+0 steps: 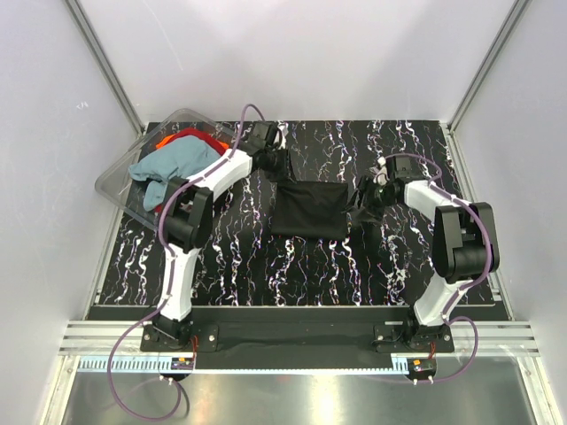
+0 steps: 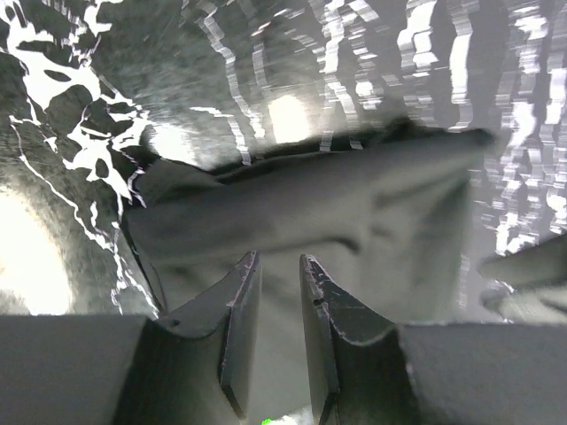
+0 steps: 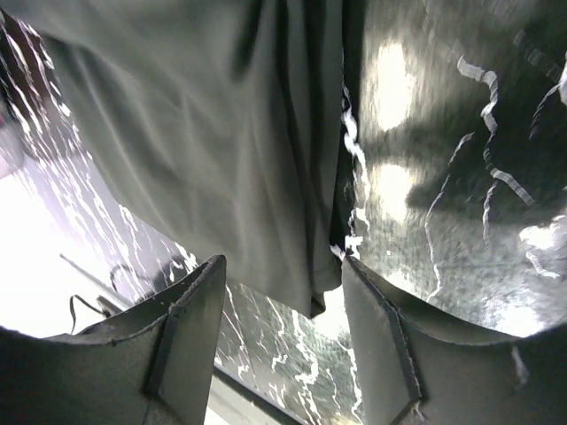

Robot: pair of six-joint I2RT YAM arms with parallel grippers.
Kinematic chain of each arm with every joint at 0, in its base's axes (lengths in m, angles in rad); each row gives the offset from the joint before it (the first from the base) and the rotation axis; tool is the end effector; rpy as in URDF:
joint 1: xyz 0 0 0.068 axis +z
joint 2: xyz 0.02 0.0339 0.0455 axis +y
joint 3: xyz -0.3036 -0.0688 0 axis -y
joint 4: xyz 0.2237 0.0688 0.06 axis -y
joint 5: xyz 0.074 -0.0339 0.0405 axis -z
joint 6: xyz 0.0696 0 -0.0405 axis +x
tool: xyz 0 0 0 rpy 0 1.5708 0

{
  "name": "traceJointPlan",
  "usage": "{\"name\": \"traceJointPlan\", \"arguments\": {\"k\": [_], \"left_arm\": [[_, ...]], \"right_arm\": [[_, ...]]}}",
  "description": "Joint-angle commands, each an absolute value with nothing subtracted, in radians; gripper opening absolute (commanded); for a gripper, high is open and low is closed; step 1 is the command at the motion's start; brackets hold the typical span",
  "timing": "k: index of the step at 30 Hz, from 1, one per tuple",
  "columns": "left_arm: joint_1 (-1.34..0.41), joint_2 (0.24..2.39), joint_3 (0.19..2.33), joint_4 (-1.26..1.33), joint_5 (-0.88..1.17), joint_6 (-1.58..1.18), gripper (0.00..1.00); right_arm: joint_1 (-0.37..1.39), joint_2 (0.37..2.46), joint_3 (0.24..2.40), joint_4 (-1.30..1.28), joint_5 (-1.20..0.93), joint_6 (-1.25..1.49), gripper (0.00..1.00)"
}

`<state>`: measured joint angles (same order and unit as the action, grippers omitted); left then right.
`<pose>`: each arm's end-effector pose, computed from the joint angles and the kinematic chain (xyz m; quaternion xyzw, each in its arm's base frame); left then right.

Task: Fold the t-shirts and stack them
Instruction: Fold the tshirt

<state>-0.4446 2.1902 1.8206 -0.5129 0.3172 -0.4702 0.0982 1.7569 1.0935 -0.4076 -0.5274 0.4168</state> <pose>0.4561 -0.2413 0.2276 0.0414 0.9302 -0.2805 0.2333 0.3485 0.0695 0.2036 0.0847 0.9338 0.3050 0.1666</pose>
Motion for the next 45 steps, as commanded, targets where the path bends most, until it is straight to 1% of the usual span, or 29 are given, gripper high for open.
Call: {"name": "traceJointPlan", "arguments": {"k": [1,5,8,9,11,12,14,15,18,20,21,22,26,30,35,38,43,45], "left_arm": [[-0.436,2.258,1.868,-0.485,0.337,-0.450,0.29],[-0.436,2.302,1.925,-0.480,0.331,-0.446,0.29],[-0.436,2.339,1.972,-0.479,0.331,-0.436,0.29],[-0.436,2.355,1.983,-0.479,0.327,-0.431,0.29],[-0.434,2.367,2.008,-0.477,0.316,-0.423,0.29],[-0.436,2.371,2.014,-0.476,0.313,-0.420,0.29],[-0.433,2.375,2.028,-0.469,0.305,-0.416,0.31],[-0.434,2.378,2.032,-0.468,0.307,-0.414,0.31],[-0.433,2.370,2.046,-0.463,0.325,-0.416,0.32],[-0.434,2.340,2.039,-0.463,0.337,-0.416,0.33],[-0.434,2.326,2.034,-0.462,0.339,-0.416,0.35],[-0.434,2.312,2.031,-0.465,0.337,-0.411,0.35],[-0.433,2.211,1.984,-0.466,0.325,-0.394,0.37],[-0.431,2.148,1.908,-0.469,0.298,-0.382,0.37],[-0.433,2.073,1.758,-0.482,0.317,-0.417,0.37],[-0.439,2.011,1.649,-0.482,0.289,-0.456,0.37],[-0.462,1.936,1.526,-0.483,0.241,-0.474,0.37],[-0.465,1.910,1.477,-0.483,0.227,-0.486,0.37]], "right_arm": [[0.130,1.747,1.059,-0.365,-0.569,0.383,0.63],[0.164,1.766,1.023,-0.331,-0.522,0.400,0.63],[0.170,1.796,0.997,-0.307,-0.490,0.413,0.62],[0.172,1.804,0.991,-0.305,-0.473,0.419,0.59],[0.170,1.824,0.974,-0.305,-0.425,0.429,0.48],[0.172,1.830,0.966,-0.298,-0.425,0.433,0.38],[0.170,1.835,0.943,-0.287,-0.422,0.436,0.30],[0.170,1.832,0.937,-0.278,-0.420,0.436,0.27],[0.170,1.803,0.927,-0.278,-0.410,0.436,0.25],[0.170,1.769,0.922,-0.279,-0.413,0.436,0.30],[0.170,1.753,0.923,-0.284,-0.416,0.439,0.35],[0.170,1.726,0.922,-0.285,-0.419,0.443,0.43],[0.164,1.675,0.939,-0.310,-0.430,0.468,0.52],[0.141,1.687,0.995,-0.339,-0.420,0.459,0.58],[0.101,1.769,1.140,-0.350,-0.414,0.391,0.59],[0.088,1.836,1.228,-0.351,-0.423,0.373,0.58],[0.081,1.971,1.376,-0.351,-0.491,0.360,0.54],[0.083,2.012,1.403,-0.350,-0.492,0.357,0.53]]}}
